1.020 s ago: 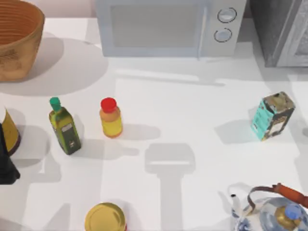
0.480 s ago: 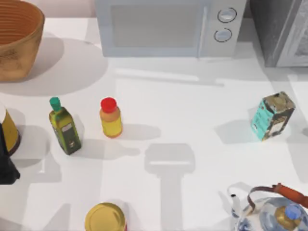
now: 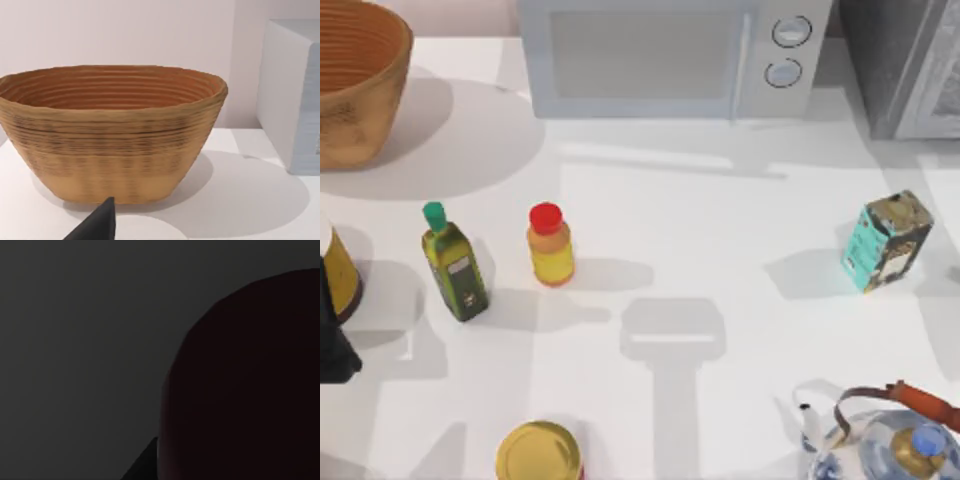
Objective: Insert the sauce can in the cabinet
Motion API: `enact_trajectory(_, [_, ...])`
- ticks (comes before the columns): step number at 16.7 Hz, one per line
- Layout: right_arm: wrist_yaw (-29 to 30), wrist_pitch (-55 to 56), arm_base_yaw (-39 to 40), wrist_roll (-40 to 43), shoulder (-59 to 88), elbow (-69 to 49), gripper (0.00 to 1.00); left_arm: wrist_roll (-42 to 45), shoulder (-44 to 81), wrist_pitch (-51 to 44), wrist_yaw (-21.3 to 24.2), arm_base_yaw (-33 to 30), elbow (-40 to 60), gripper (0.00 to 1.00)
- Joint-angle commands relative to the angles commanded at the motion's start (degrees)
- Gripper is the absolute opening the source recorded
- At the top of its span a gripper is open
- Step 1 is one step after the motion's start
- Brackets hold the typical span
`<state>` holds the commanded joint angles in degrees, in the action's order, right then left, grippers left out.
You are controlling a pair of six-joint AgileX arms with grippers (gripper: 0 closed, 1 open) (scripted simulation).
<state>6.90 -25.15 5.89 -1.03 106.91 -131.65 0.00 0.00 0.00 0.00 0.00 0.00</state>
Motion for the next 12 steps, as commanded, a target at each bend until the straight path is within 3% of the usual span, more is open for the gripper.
enact_trajectory(6, [0.0, 0.0, 0.0, 0.0, 0.0, 0.0, 0.98, 0.0, 0.0, 0.0, 0.0, 0.0, 0.0, 1.00])
enact_trajectory(12, [0.0, 0.0, 0.0, 0.0, 0.0, 0.0, 1.00, 0.0, 0.0, 0.0, 0.0, 0.0, 0.0, 1.00])
